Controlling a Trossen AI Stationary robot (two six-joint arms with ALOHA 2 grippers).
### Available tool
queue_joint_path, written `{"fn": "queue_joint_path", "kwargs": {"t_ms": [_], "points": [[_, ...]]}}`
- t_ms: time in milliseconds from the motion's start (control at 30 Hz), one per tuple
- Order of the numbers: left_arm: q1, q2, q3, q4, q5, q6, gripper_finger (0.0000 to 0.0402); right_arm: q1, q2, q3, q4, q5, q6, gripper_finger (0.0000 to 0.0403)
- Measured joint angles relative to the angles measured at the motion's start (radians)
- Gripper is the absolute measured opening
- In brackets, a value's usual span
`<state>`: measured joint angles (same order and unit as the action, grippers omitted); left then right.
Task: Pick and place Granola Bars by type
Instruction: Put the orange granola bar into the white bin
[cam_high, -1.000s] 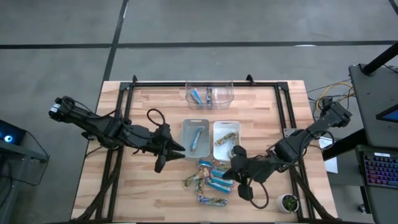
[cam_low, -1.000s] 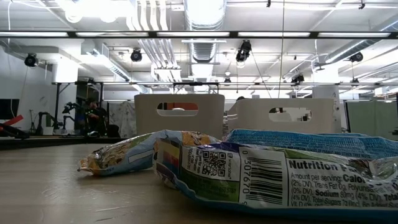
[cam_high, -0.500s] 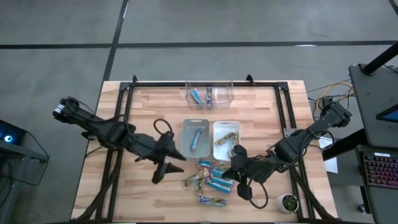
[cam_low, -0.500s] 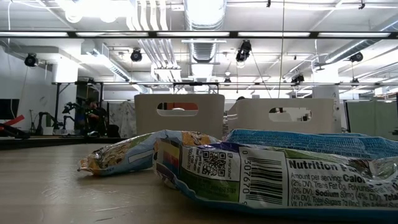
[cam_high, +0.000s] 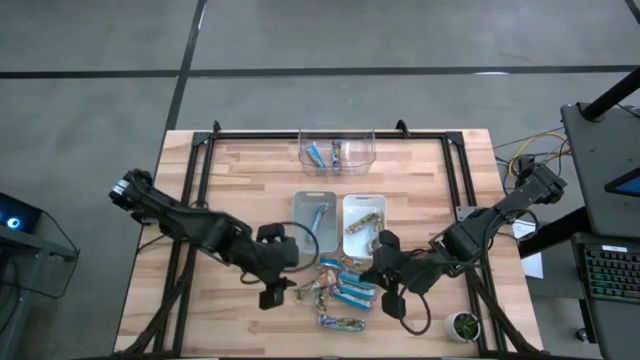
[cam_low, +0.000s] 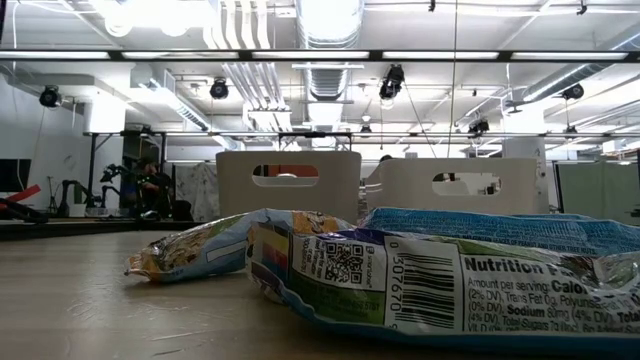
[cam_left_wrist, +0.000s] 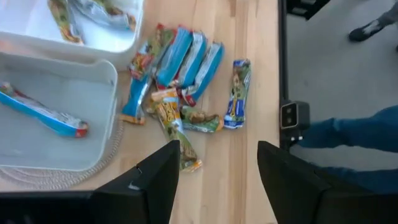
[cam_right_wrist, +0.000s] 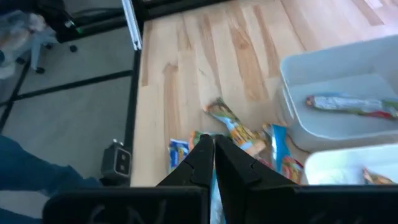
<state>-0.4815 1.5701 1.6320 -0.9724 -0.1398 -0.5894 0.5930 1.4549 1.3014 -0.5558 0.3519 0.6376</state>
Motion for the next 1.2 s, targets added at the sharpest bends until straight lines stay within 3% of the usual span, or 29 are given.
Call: {"fn": "queue_joint_path", "kwargs": {"t_ms": [267,500,667,800,1200], "points": [[-0.005,0.073,-0.001,-0.021,-0.020,-0.069,0.0197,0.000,-0.105,0.000,-0.113,0.025,0.049,0.0008],[-0.002,0.122,-0.012,-0.033,-0.073,-0.201,0.0197,0.000,-0.255,0.001,-0.257,0.124,0.052,0.0008],[-0.002,0.169,-0.015,-0.028,-0.095,-0.325,0.0197,0.000,-0.349,0.001,-0.394,0.107,0.045,0.0008],[-0.002,0.205,-0.015,0.002,-0.094,-0.326,0.0197,0.002,-0.421,0.001,-0.427,0.038,0.017,0.0008],[0.013,0.315,-0.016,0.056,-0.082,-0.355,0.0197,0.023,-0.519,0.001,-0.569,0.040,-0.017,0.0008]]}}
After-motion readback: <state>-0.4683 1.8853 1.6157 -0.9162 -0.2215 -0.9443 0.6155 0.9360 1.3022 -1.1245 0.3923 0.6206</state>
